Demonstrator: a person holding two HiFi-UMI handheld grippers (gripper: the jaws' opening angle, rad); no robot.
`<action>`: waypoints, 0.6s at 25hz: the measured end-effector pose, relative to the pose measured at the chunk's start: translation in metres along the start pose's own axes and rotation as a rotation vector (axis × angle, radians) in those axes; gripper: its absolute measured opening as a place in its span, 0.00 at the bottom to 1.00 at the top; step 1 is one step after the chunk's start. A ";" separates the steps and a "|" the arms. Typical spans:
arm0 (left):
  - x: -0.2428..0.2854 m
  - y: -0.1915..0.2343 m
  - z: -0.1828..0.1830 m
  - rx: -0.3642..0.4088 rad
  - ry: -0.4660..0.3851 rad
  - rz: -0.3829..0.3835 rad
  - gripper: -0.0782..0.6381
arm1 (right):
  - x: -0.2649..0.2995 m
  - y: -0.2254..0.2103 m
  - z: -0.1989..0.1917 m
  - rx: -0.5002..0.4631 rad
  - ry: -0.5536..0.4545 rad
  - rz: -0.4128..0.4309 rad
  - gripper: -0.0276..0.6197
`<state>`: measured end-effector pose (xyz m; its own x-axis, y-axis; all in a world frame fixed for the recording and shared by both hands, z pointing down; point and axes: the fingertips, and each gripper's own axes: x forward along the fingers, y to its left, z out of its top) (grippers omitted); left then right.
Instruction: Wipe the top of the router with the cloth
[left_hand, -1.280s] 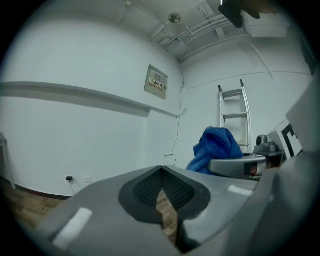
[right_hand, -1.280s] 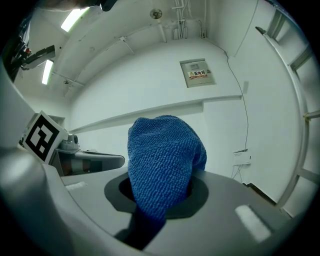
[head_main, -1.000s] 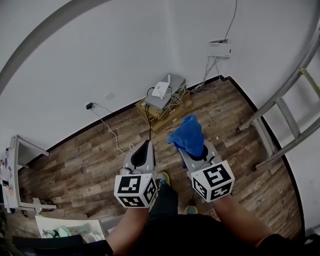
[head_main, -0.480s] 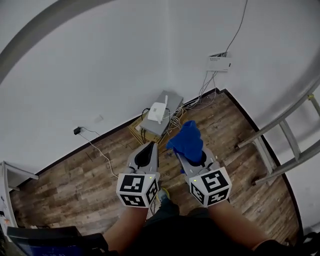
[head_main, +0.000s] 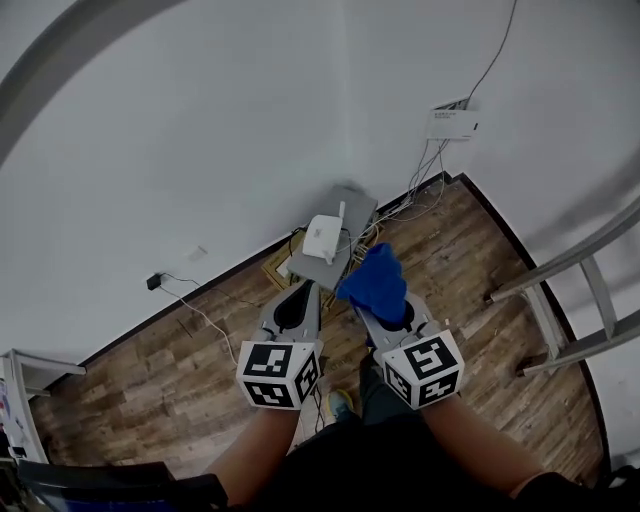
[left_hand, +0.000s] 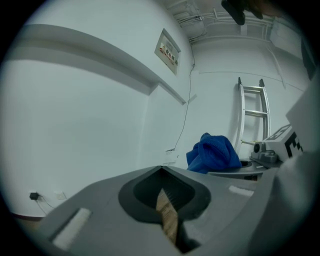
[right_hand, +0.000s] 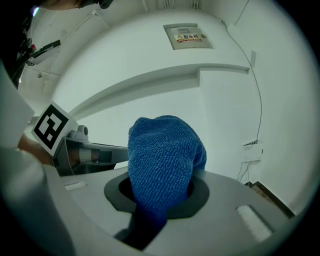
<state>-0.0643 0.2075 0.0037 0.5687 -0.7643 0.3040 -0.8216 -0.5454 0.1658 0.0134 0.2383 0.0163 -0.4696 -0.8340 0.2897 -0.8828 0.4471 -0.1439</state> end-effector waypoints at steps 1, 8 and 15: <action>0.013 0.007 0.001 0.001 0.011 0.008 0.11 | 0.013 -0.009 -0.001 0.000 0.008 0.013 0.21; 0.133 0.070 -0.015 -0.043 0.106 0.093 0.11 | 0.139 -0.084 -0.025 -0.004 0.106 0.157 0.21; 0.261 0.144 -0.098 -0.092 0.151 0.128 0.11 | 0.286 -0.149 -0.116 -0.037 0.194 0.226 0.21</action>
<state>-0.0382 -0.0366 0.1993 0.4529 -0.7611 0.4644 -0.8908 -0.4085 0.1992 0.0120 -0.0295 0.2304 -0.6402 -0.6366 0.4301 -0.7538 0.6286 -0.1916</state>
